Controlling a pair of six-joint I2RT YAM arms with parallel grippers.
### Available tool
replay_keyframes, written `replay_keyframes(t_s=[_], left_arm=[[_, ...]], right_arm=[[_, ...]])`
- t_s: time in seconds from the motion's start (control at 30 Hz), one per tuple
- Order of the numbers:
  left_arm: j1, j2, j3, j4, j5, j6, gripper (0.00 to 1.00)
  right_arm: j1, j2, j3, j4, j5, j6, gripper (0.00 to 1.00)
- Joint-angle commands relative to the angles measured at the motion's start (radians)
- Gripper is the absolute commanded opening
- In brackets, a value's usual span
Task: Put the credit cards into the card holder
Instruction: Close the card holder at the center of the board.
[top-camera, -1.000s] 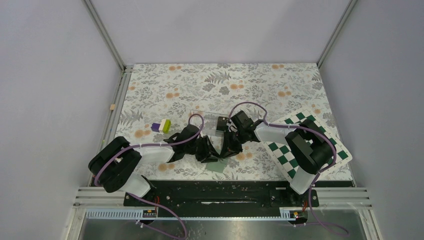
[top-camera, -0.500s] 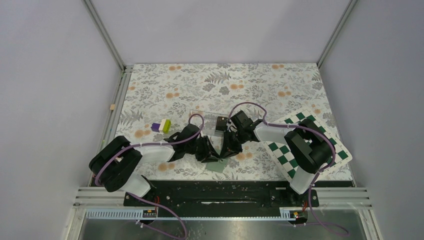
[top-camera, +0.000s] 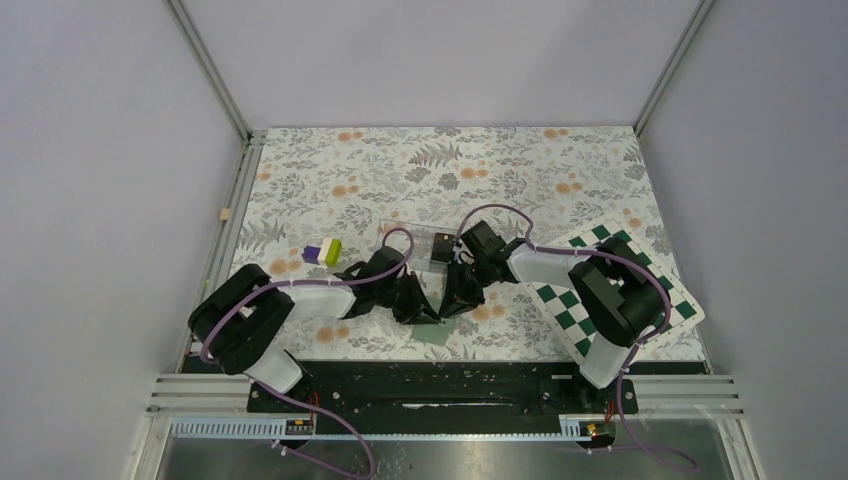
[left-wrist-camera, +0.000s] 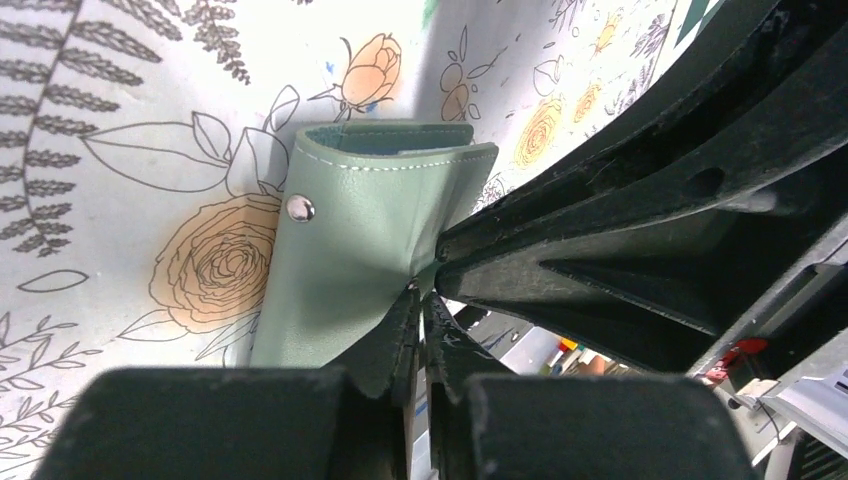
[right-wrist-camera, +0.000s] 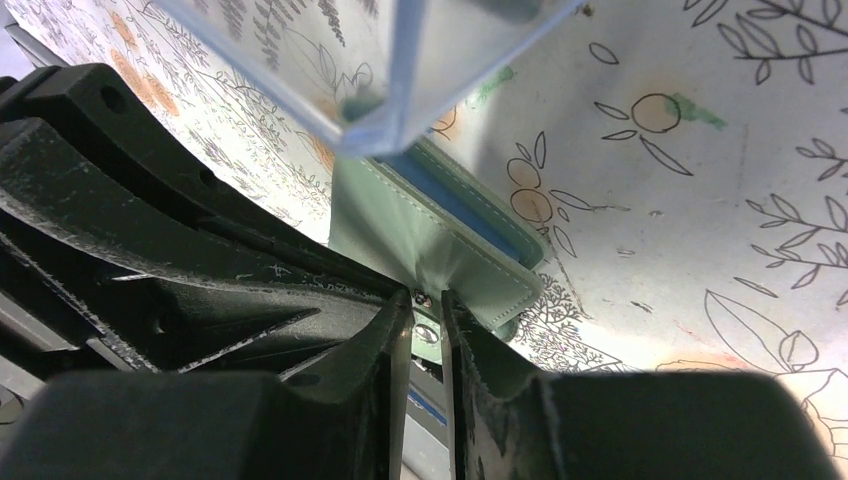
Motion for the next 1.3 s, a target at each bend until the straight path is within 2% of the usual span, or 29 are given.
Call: replay_keyframes(t_s=[0.0,0.23,0.5,0.8,0.93,1.0,1.13,1.27], left_arm=[[0.000,0.007,0.052,0.014,0.022,0.035,0.01],[0.001,-0.034,0.069,-0.007,0.002,0.059,0.00],[0.000,-0.057,0.169,-0.221,-0.080,0.205,0.00],[-0.005,-0.033,0.187,-0.230,-0.056,0.217,0.01],[-0.005,-0.077,0.130,-0.148,-0.028,0.154,0.26],[-0.004,-0.084,0.092,-0.082,-0.004,0.111,0.33],[-0.005,-0.055,0.031,0.063,0.061,0.038,0.34],[-0.009,-0.024,0.027,0.096,0.080,0.027,0.32]], right_arm=[[0.008,0.013,0.029,-0.038,0.009,-0.004,0.25],[0.007,-0.005,0.038,-0.052,0.014,-0.014,0.26],[0.008,-0.034,0.061,-0.108,0.047,-0.048,0.27],[0.008,-0.047,0.072,-0.119,0.056,-0.057,0.30],[0.008,-0.036,0.070,-0.118,0.055,-0.059,0.30],[0.008,-0.032,0.070,-0.119,0.055,-0.060,0.30],[0.008,-0.026,0.067,-0.119,0.055,-0.062,0.30],[0.008,-0.021,0.065,-0.119,0.057,-0.063,0.30]])
